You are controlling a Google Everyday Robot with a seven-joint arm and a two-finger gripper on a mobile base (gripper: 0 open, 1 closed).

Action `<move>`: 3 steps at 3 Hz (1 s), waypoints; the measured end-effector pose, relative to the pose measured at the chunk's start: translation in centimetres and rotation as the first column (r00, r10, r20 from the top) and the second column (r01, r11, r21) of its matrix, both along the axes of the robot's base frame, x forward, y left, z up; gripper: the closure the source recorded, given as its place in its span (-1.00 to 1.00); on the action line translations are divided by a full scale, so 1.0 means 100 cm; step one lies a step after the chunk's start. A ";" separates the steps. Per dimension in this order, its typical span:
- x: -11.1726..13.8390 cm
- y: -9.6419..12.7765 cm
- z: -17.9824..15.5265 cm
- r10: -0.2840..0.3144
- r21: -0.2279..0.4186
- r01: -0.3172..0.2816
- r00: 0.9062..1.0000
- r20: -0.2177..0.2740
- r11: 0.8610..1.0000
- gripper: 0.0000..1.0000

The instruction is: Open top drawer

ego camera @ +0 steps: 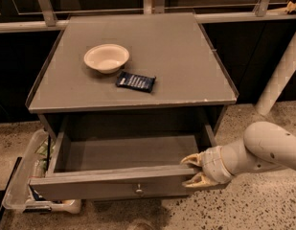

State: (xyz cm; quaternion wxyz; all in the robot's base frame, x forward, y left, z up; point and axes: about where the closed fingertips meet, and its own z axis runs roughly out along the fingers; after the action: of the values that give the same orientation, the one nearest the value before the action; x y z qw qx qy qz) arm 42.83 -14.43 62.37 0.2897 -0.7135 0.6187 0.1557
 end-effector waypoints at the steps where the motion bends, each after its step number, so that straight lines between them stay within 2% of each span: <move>1: -0.001 -0.002 0.000 -0.001 0.009 0.001 1.000 -0.005 1.000 -0.74; 2: -0.011 0.002 -0.001 0.010 0.027 -0.009 1.000 -0.021 1.000 -0.70; 3: -0.033 -0.010 -0.003 0.007 0.036 -0.006 1.000 -0.013 0.999 -0.25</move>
Offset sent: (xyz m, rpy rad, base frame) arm -0.0848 -0.0570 -0.0114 0.1175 -0.0127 0.0046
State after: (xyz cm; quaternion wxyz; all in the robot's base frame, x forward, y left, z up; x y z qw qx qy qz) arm 39.57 -15.43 62.08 0.2979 -0.7091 0.6153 0.1728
